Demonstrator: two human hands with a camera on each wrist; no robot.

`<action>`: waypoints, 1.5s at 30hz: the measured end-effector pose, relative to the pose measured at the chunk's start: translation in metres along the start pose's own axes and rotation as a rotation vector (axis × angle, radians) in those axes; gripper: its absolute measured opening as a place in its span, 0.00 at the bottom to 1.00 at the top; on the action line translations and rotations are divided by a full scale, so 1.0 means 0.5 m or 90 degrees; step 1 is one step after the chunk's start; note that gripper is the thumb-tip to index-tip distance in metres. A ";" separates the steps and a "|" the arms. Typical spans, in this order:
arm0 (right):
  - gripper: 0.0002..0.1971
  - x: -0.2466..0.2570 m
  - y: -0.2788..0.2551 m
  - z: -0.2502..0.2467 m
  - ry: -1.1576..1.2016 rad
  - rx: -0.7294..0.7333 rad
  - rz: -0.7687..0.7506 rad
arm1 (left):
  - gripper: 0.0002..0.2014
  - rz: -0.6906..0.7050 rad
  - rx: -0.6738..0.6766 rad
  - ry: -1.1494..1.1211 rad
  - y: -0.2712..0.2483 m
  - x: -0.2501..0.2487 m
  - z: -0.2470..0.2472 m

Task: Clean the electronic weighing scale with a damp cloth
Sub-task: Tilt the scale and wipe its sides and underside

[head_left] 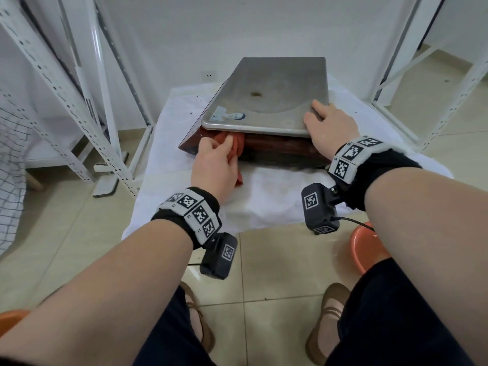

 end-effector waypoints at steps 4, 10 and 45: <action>0.22 0.000 0.000 0.002 0.007 0.000 -0.003 | 0.07 -0.121 0.023 -0.102 0.027 0.061 -0.020; 0.20 -0.004 0.006 0.006 0.007 -0.005 -0.011 | 0.12 -0.062 0.016 0.030 0.013 0.016 0.002; 0.15 -0.020 0.019 0.021 0.004 -0.029 -0.013 | 0.09 0.072 0.066 0.129 -0.019 -0.090 0.028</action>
Point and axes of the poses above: each hand's wrist, its own y-axis towards the middle knuckle, its own z-axis out of the palm, x = y × z, the point moved 10 cm from there along y, towards the middle knuckle, and after that the axes turned 12 degrees about -z, right-handed, at the moved point
